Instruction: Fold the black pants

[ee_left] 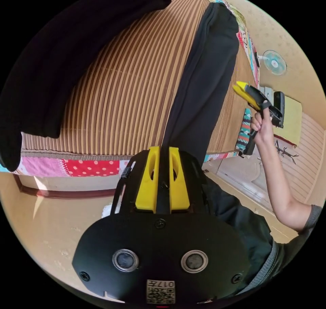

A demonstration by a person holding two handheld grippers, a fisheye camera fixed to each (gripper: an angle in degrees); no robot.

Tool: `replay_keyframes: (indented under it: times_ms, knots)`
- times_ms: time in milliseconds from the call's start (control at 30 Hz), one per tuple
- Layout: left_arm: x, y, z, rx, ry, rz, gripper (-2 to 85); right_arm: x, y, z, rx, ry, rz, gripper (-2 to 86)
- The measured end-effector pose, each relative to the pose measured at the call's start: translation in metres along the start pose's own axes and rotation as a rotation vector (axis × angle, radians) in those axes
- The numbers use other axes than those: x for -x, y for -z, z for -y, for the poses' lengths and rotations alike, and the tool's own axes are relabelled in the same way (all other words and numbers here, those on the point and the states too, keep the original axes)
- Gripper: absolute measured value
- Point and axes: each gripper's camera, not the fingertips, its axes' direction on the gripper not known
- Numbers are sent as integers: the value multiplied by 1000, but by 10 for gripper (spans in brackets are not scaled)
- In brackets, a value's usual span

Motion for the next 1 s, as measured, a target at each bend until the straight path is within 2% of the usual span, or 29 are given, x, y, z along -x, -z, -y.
replay_keyframes:
  times_ms: [167, 400, 567, 600, 667, 733, 867, 1000]
  knots:
    - [-14, 11, 0, -64, -53, 2, 49, -41, -41, -68, 60, -149, 243, 88]
    - [-33, -4, 23, 29, -69, 64, 49, -44, -88, -77, 161, -155, 308, 36]
    - [-54, 1, 22, 48, -152, 106, 49, -67, -65, -95, 44, -128, 657, 29]
    - [-60, 2, 18, 54, -185, 142, 54, -70, -64, -100, 32, -151, 633, 30]
    - [-65, -1, 13, 65, -202, 172, 65, -84, -71, -111, 61, -272, 421, 38]
    - [-68, -3, 10, 64, -204, 168, 72, -91, -75, -112, 88, -293, 355, 48]
    - [-80, -4, 13, 41, -176, 181, 76, -98, -66, -110, 10, -276, 321, 80]
    - [-92, -16, 26, 85, -163, 169, 64, -106, -80, -100, 48, -253, 402, 67]
